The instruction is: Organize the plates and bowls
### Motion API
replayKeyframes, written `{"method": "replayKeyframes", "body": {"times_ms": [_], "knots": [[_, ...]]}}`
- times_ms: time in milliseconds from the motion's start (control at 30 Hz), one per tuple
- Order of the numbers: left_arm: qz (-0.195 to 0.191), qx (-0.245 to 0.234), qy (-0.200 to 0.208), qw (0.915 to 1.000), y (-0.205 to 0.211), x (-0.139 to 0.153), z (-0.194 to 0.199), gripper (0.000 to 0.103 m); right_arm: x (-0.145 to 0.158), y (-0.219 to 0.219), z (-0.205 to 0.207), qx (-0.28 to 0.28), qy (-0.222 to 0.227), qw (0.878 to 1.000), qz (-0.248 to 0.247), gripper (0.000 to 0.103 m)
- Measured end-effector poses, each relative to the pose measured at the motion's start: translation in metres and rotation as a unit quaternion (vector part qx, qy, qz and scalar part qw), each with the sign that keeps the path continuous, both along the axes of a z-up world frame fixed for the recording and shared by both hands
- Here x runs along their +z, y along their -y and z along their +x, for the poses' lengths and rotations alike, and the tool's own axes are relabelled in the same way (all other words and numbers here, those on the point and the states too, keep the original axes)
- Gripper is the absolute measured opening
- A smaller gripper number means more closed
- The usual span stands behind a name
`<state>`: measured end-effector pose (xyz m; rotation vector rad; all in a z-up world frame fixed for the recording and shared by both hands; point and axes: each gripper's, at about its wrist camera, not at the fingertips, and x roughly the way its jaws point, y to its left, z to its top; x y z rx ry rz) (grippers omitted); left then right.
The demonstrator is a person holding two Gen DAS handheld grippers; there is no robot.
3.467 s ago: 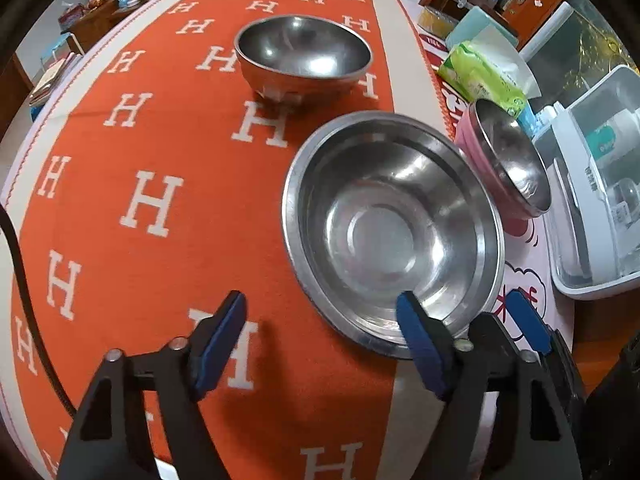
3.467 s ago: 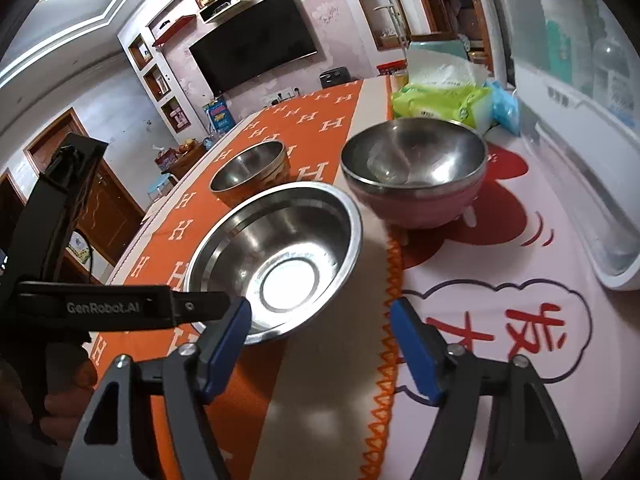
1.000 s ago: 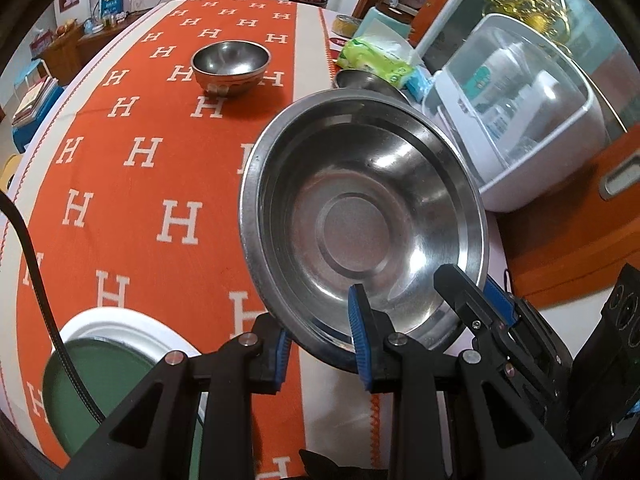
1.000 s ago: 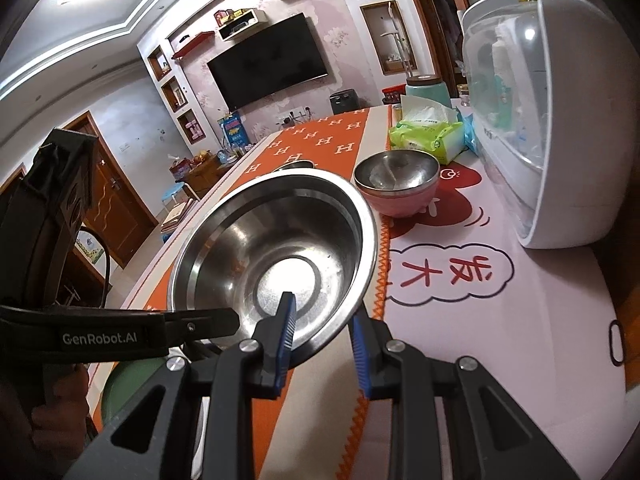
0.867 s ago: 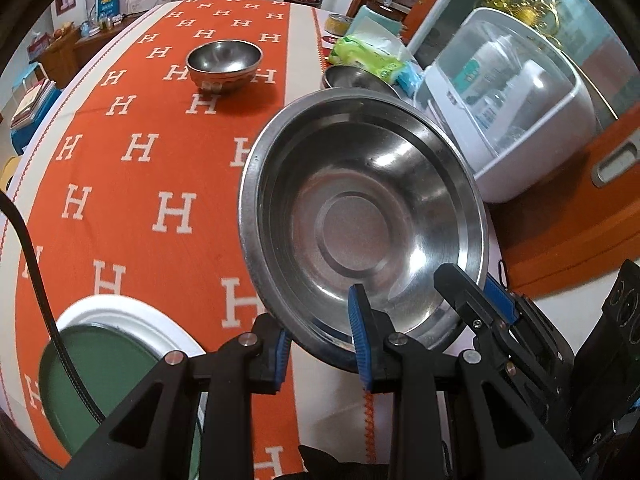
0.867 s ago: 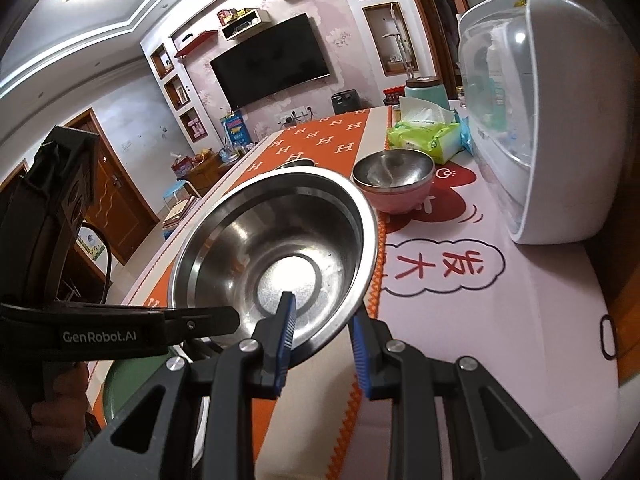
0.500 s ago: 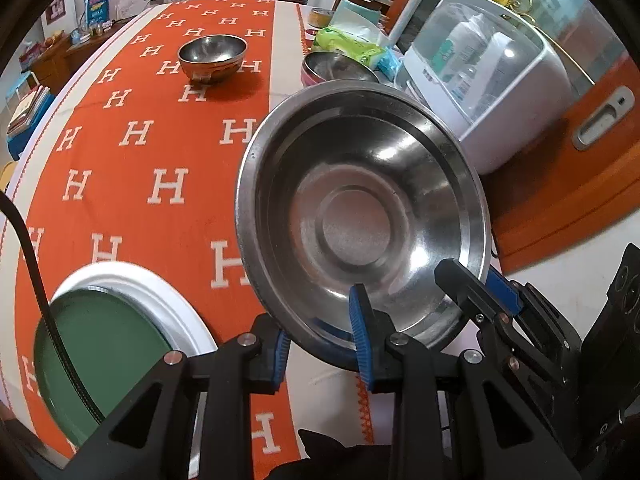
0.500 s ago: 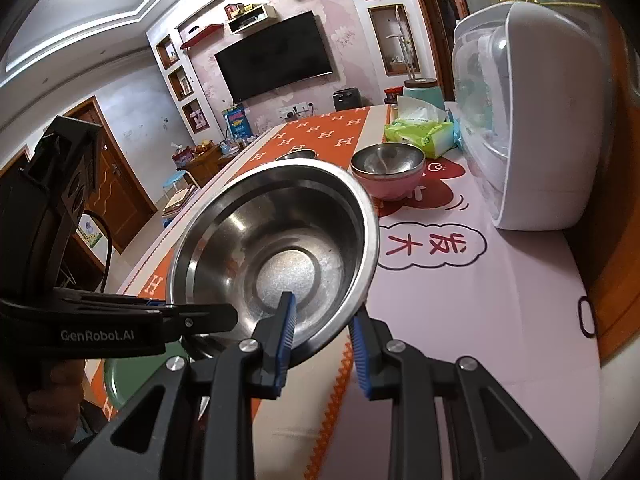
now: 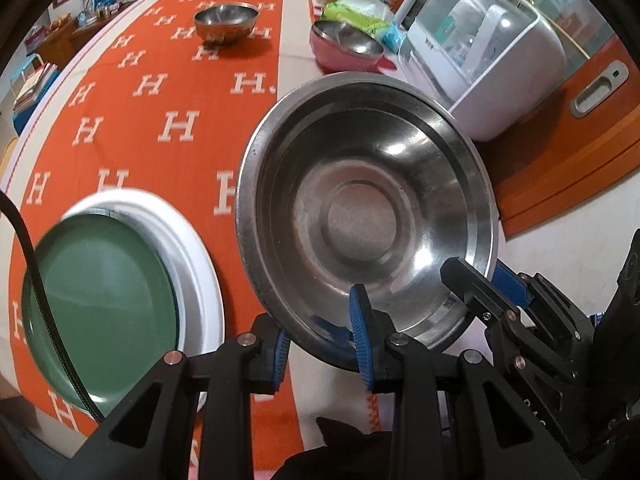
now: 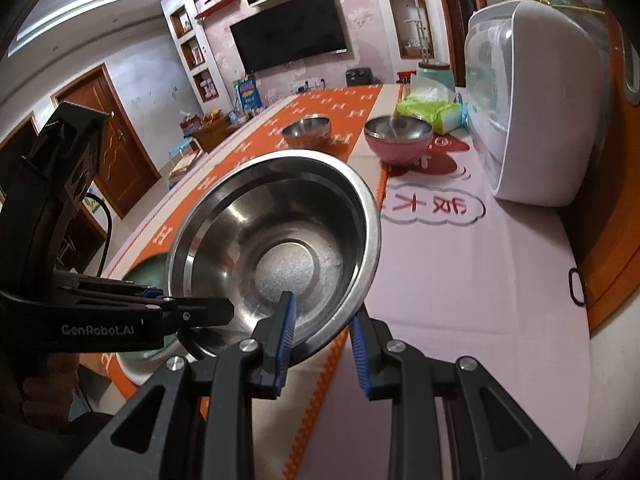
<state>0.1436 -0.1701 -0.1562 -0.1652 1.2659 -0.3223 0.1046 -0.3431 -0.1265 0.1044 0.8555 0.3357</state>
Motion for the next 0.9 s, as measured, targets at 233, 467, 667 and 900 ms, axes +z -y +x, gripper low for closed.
{"method": "replayKeyframes", "body": {"times_ms": [233, 467, 667, 900], "knots": [[0.012, -0.001, -0.048, 0.9988, 0.004, -0.021, -0.015, 0.026, -0.011, 0.001, -0.016, 0.008, -0.039, 0.999, -0.011, 0.027], [0.031, 0.001, -0.089, 0.9956, 0.009, -0.041, -0.027, 0.026, -0.027, 0.000, -0.021, 0.015, -0.087, 0.996, -0.010, 0.027], [0.044, 0.006, -0.126, 0.9910, 0.012, -0.054, -0.028, 0.026, -0.040, 0.002, -0.020, 0.020, -0.122, 0.992, -0.007, 0.028], [0.058, 0.007, -0.147, 0.9875, 0.017, -0.062, -0.027, 0.027, -0.050, 0.000, -0.017, 0.026, -0.145, 0.989, -0.010, 0.028]]}}
